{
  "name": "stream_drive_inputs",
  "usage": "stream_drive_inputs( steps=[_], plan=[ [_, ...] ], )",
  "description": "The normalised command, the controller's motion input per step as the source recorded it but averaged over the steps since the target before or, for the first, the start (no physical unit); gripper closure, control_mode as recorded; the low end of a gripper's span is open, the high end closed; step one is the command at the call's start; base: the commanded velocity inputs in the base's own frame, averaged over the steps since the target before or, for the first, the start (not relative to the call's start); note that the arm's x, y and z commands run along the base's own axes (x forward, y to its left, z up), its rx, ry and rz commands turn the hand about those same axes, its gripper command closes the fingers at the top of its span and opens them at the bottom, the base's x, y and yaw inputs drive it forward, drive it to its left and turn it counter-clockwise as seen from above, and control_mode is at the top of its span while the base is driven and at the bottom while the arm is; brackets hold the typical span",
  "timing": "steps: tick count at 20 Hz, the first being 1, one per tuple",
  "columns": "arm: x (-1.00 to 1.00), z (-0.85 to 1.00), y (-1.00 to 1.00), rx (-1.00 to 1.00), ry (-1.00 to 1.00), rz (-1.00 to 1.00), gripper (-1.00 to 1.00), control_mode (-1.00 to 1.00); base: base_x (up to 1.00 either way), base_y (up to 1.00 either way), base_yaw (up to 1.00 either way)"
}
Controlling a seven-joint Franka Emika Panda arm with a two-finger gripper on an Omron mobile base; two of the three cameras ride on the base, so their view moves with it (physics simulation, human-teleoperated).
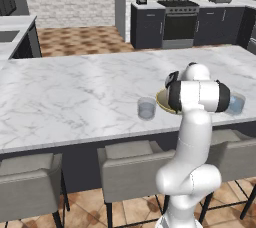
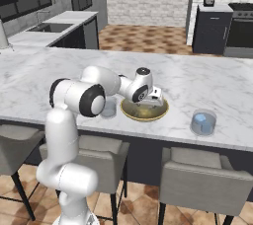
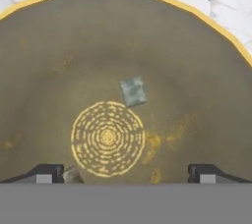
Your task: There are four ice cubes in the ice bowl. Place two ice cubes in each glass of water.
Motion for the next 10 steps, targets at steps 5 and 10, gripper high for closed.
stream_drive_inputs(
  steps=[5, 10],
  plan=[
    [0.15, -0.11, -0.03, 0.0, 0.0, 0.0, -1.0, -1.0, 0.0, 0.0, 0.0],
    [0.16, -0.11, -0.02, 0.0, 0.0, 0.0, -1.0, -1.0, 0.0, 0.0, 0.0]
  ],
)
